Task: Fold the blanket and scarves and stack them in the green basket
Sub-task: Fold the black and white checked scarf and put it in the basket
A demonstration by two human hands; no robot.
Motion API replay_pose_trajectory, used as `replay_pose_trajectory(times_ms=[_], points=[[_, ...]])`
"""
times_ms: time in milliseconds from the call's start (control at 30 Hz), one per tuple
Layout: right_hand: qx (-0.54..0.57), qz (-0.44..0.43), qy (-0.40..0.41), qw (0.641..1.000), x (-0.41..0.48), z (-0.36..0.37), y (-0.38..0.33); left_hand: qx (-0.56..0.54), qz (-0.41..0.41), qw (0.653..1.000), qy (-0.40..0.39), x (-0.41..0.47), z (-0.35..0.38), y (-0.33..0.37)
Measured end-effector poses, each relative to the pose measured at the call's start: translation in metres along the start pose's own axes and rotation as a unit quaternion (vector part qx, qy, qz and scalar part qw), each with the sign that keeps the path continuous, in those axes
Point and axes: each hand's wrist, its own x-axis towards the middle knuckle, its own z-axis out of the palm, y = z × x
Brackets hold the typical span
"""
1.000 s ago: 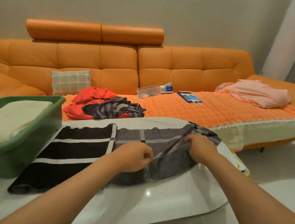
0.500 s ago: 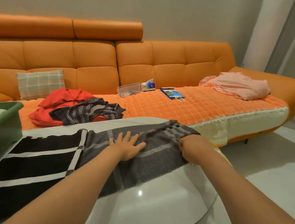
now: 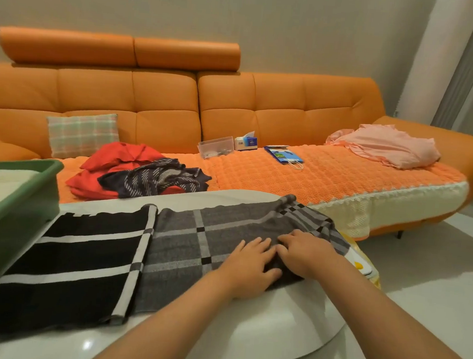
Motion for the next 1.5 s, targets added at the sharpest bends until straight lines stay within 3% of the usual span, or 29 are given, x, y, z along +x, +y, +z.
replay_pose_trajectory(times_ms=[100, 133, 200, 267, 300, 400, 500, 600, 767, 967, 1167, 1333, 1400, 1500], points=[[-0.045, 0.032, 0.047, 0.997, -0.002, -0.004, -0.011, 0.01, -0.049, 0.992, 0.115, -0.012, -0.015, -0.009], [-0.05, 0.026, 0.054, 0.997, -0.002, -0.001, -0.016, 0.043, -0.098, 0.987, 0.121, -0.018, -0.018, -0.017], [-0.046, -0.034, 0.069, 0.996, -0.004, 0.004, -0.034, 0.06, -0.189, 0.978, 0.057, -0.032, -0.02, -0.036], [-0.002, -0.121, 0.072, 0.99, -0.006, 0.008, -0.058, -0.03, -0.198, 0.98, -0.007, -0.046, -0.021, -0.051], [0.028, -0.15, 0.059, 0.986, -0.008, 0.008, -0.072, -0.102, -0.178, 0.979, 0.002, -0.053, -0.024, -0.056], [0.068, -0.196, 0.033, 0.978, -0.009, 0.007, -0.113, -0.247, -0.162, 0.946, 0.134, -0.082, -0.045, -0.073], [0.077, -0.225, 0.046, 0.97, -0.008, 0.009, -0.153, -0.136, -0.202, 0.945, 0.219, -0.121, -0.063, -0.102], [0.102, -0.242, 0.041, 0.964, -0.01, 0.013, -0.199, -0.015, -0.288, 0.932, 0.221, -0.167, -0.072, -0.137], [0.132, -0.267, 0.011, 0.955, -0.017, 0.026, -0.265, 0.126, -0.405, 0.895, 0.141, -0.228, -0.079, -0.175], [0.035, -0.245, -0.025, 0.968, -0.014, 0.043, -0.284, 0.179, -0.5, 0.845, 0.062, -0.257, -0.071, -0.202], [0.019, -0.246, -0.016, 0.969, -0.008, 0.052, -0.286, 0.153, -0.494, 0.854, 0.065, -0.261, -0.073, -0.211], [0.043, -0.243, -0.03, 0.969, -0.006, 0.049, -0.287, 0.079, -0.448, 0.868, 0.198, -0.248, -0.088, -0.201], [0.105, -0.242, -0.056, 0.963, -0.007, 0.04, -0.285, -0.008, -0.427, 0.865, 0.264, -0.239, -0.1, -0.199], [0.307, -0.218, -0.053, 0.925, -0.005, 0.021, -0.274, -0.161, -0.375, 0.847, 0.341, -0.222, -0.117, -0.194]])
